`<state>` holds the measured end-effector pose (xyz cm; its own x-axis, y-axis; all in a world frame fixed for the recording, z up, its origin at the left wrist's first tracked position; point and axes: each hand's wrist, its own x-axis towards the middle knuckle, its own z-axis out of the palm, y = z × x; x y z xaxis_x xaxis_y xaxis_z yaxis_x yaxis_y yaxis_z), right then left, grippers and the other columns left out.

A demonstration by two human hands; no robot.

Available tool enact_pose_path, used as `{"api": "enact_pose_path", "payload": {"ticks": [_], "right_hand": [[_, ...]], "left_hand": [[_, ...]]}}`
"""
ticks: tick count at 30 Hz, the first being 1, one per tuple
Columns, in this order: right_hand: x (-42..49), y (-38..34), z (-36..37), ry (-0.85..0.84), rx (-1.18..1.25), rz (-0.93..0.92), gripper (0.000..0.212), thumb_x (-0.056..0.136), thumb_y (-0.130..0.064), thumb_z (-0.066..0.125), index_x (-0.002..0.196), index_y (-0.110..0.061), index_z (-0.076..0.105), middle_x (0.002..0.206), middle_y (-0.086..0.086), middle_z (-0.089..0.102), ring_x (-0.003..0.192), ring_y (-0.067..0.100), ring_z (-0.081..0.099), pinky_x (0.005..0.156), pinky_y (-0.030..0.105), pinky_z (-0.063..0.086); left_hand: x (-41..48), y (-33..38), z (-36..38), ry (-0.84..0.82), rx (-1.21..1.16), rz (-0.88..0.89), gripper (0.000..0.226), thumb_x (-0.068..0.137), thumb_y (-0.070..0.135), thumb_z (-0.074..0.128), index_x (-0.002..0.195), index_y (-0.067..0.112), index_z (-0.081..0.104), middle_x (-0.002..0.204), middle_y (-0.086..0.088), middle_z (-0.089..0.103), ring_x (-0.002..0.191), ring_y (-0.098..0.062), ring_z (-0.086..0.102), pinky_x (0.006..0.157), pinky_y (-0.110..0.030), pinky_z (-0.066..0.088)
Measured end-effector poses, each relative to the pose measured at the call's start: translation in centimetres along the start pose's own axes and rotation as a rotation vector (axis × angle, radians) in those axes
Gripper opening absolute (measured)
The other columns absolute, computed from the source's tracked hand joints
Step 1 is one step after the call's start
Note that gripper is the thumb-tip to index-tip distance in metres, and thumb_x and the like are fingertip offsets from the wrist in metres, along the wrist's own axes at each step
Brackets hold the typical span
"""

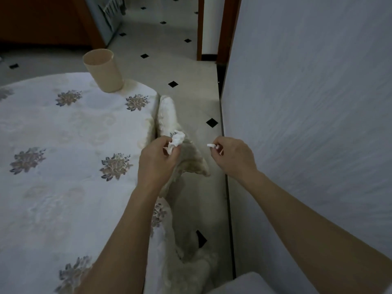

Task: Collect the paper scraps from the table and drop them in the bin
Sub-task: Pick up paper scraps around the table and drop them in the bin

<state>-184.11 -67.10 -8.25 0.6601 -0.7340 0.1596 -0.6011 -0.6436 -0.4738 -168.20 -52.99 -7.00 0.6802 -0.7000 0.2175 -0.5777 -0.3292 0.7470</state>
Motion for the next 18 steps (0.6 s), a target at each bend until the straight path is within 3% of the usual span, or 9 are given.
{"api": "enact_pose_path", "payload": {"ticks": [5, 12, 18], "right_hand": [[4.4, 1.6, 0.1, 0.023, 0.021, 0.022, 0.018, 0.092, -0.035, 0.055, 0.09, -0.02, 0.065, 0.08, -0.002, 0.067, 0.07, 0.019, 0.06, 0.06, 0.037, 0.052], [13.4, 3.6, 0.6, 0.022, 0.051, 0.005, 0.018, 0.093, -0.033, 0.056, 0.091, -0.018, 0.066, 0.079, -0.001, 0.067, 0.069, 0.018, 0.059, 0.059, 0.035, 0.052], [24.1, 5.1, 1.2, 0.006, 0.074, 0.021, 0.019, 0.092, -0.036, 0.055, 0.087, -0.021, 0.065, 0.075, -0.006, 0.065, 0.067, 0.015, 0.059, 0.059, 0.035, 0.053]], "left_hand": [[4.3, 0.9, 2.6, -0.012, -0.011, 0.006, 0.01, 0.091, 0.027, 0.065, 0.09, 0.017, 0.068, 0.076, 0.0, 0.066, 0.068, -0.016, 0.058, 0.064, -0.035, 0.048], [13.3, 1.2, 5.5, -0.002, -0.008, 0.019, 0.014, 0.092, 0.032, 0.063, 0.091, 0.019, 0.067, 0.076, 0.005, 0.064, 0.07, -0.007, 0.058, 0.06, -0.018, 0.042], [23.3, 0.6, 8.0, 0.027, 0.013, -0.019, 0.014, 0.092, 0.031, 0.064, 0.091, 0.017, 0.068, 0.078, 0.004, 0.066, 0.07, -0.009, 0.058, 0.063, -0.026, 0.044]]}}
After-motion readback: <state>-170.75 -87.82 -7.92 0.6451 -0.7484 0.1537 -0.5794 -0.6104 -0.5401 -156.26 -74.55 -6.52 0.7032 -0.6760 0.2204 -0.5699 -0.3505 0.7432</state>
